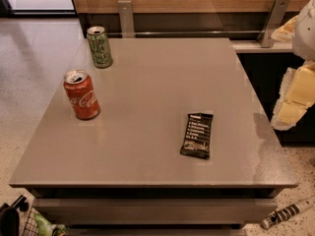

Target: Knock green can over

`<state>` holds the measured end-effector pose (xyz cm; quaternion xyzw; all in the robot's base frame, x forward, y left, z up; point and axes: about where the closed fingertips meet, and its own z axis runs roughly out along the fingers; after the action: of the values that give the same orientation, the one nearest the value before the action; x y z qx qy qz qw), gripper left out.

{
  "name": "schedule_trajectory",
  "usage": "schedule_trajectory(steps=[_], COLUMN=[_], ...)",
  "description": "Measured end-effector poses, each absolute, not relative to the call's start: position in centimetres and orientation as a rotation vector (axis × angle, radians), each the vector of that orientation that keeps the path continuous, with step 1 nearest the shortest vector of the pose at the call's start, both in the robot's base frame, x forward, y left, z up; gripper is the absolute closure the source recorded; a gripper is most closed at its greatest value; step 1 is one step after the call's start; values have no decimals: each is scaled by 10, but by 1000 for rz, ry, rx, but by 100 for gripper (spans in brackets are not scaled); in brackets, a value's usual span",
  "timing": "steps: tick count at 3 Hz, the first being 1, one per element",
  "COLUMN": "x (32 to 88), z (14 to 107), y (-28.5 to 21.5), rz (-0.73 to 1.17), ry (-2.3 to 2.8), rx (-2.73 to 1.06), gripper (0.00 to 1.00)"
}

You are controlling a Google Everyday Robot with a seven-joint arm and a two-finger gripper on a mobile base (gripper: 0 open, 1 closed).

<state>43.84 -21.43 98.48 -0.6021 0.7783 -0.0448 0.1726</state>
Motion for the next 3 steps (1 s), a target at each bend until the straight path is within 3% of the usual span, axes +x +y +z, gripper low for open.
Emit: schedule_trajectory(steps=[1, 3], x=[438, 520], z=[985, 1002], y=[-214, -214], rz=[-127, -104], ry=[2208, 2118], rx=[-1708, -1417], gripper=[0, 0])
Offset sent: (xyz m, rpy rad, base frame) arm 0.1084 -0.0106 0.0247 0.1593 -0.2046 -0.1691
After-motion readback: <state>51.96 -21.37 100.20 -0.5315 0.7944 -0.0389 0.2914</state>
